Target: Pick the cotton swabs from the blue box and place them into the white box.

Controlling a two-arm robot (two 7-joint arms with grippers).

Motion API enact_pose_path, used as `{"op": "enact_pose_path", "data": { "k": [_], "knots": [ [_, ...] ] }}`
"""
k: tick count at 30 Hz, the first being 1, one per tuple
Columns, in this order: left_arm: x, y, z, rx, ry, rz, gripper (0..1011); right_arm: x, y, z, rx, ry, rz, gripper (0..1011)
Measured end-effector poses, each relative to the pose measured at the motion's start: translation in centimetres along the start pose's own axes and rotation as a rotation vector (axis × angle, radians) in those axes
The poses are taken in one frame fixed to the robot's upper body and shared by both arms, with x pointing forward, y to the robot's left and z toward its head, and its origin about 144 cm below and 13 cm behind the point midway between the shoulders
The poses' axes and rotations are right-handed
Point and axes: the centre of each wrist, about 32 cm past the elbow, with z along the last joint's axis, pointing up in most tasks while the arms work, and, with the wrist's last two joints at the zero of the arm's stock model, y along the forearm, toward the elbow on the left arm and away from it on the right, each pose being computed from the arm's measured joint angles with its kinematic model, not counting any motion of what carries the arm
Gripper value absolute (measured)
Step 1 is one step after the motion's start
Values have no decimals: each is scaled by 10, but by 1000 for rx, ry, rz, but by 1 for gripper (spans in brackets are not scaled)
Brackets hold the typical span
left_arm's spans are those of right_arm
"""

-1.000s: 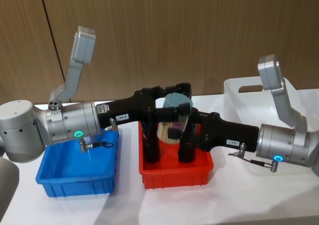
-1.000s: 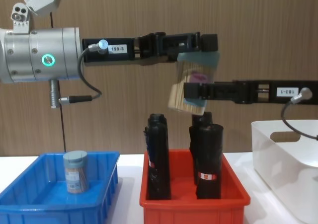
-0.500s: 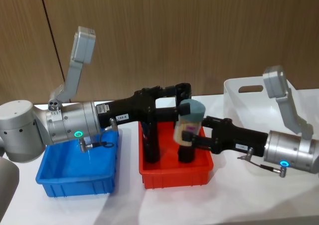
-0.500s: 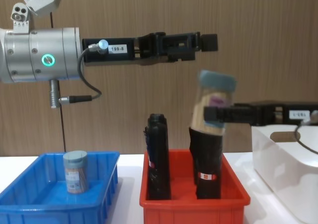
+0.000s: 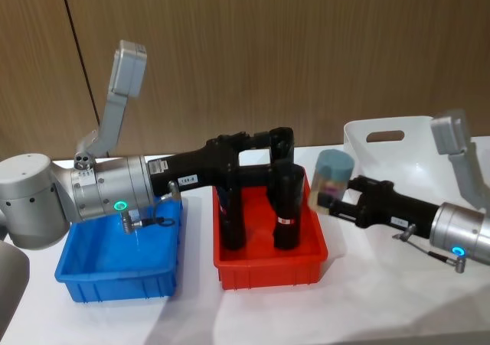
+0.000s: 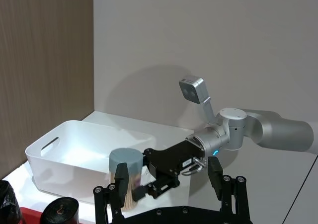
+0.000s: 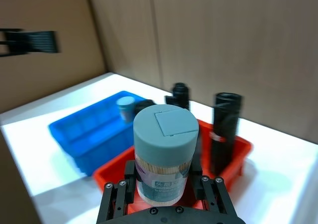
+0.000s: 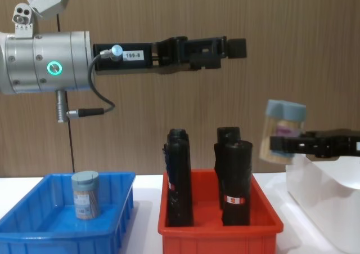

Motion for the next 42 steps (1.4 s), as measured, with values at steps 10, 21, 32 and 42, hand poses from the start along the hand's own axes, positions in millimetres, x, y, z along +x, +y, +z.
{"op": "enact_pose_path", "data": {
  "k": [10,21,32,42],
  "knots": [
    [0,0,0,0,0,0,1004,10,-10,-3,5,-30,-158,644],
    [0,0,0,0,0,0,1004,23,-16,-1,3,-71,-339,644],
    [0,0,0,0,0,0,1004,42,-18,-2,-33,-108,-534,644],
    [0,0,0,0,0,0,1004,64,-19,-6,-104,-109,-684,882]
  ]
}}
